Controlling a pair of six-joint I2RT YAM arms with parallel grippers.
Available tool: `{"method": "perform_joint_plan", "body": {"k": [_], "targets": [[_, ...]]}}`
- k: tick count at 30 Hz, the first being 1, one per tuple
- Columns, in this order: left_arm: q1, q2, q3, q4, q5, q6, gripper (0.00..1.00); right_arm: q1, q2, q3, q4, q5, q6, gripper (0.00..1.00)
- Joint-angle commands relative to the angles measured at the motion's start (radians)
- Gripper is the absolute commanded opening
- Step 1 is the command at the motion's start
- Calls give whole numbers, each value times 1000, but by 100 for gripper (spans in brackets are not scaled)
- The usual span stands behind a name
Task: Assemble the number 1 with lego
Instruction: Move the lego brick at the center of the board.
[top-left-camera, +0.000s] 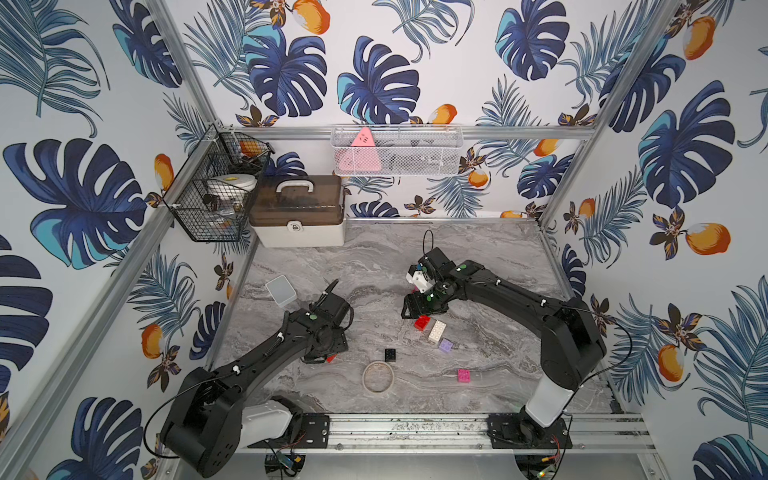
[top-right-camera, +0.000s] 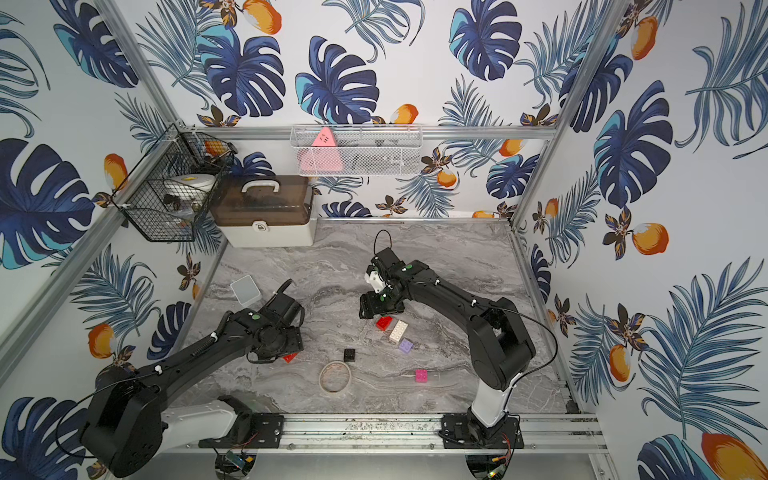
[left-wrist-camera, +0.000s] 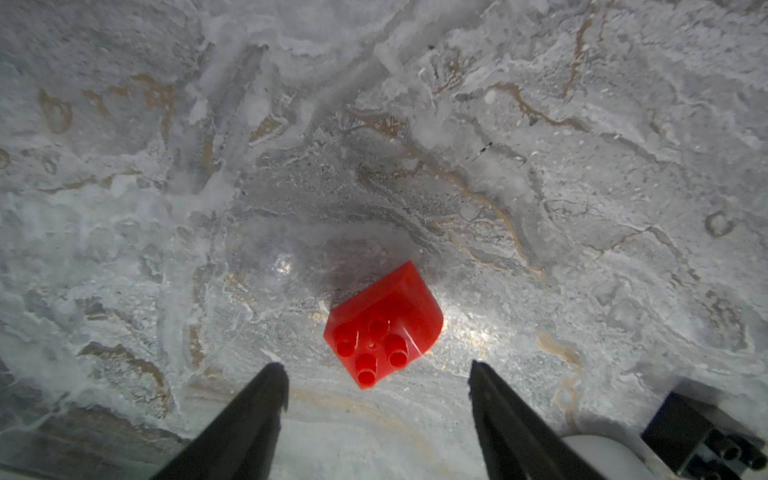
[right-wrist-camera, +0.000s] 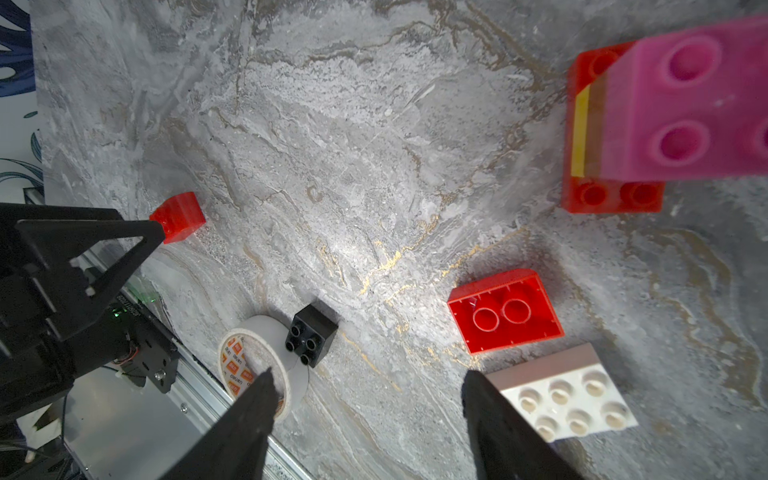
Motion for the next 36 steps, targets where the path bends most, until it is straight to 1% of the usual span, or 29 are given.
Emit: {"method": "perform_joint_plan", "body": {"k": [1,4,10,14,17,24,28,32,36], "targets": [[0,6,-20,39,-2,-30,75,0,-5,-2,1,-17,-28,74],[0,25,-42,80,3,-19,73,0,-5,6,-9,-14,-35,74],[-1,58,-63,178,80,2,68,-3,6,28,-20,-10,-36,74],[-1,87,-39,222,114,12,63,-3,12,32,-18,-12,-28,74],[-11,124,-13,258,146,7,61,-4,15,36,-25,-4,-31,74],[-92,243,44,381,192,-48,59,-18,10,35,-28,-1,-37,73],[-128,295,77,439,216,-70,58,-17,-6,19,-5,-2,-66,73],[-132,282,114,421,185,-51,60,-7,-32,-33,60,-31,-120,67],[-120,229,161,328,144,6,65,25,-70,-110,162,-42,-171,61]]}}
